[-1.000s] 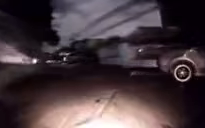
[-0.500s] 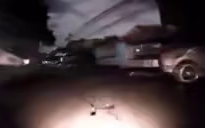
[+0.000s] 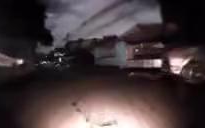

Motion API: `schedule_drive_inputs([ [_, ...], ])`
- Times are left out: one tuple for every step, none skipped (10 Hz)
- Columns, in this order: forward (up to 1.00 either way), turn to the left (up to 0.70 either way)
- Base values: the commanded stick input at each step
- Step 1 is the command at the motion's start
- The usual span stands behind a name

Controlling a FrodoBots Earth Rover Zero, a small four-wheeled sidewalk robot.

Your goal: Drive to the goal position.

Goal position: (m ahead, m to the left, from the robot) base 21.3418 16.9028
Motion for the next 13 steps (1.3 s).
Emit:
schedule_drive_inputs([
  [0.70, 0.00],
  [0.70, 0.00],
  [0.70, 0.11],
  [0.70, 0.27],
  [0.70, 0.27],
  [0.70, 0.27],
  [0.34, 0.13],
  [0.00, 0.00],
  [0.00, 0.00],
  [0.21, 0.00],
  [0.70, 0.03],
  [0.70, 0.24],
  [0.70, 0.17],
])
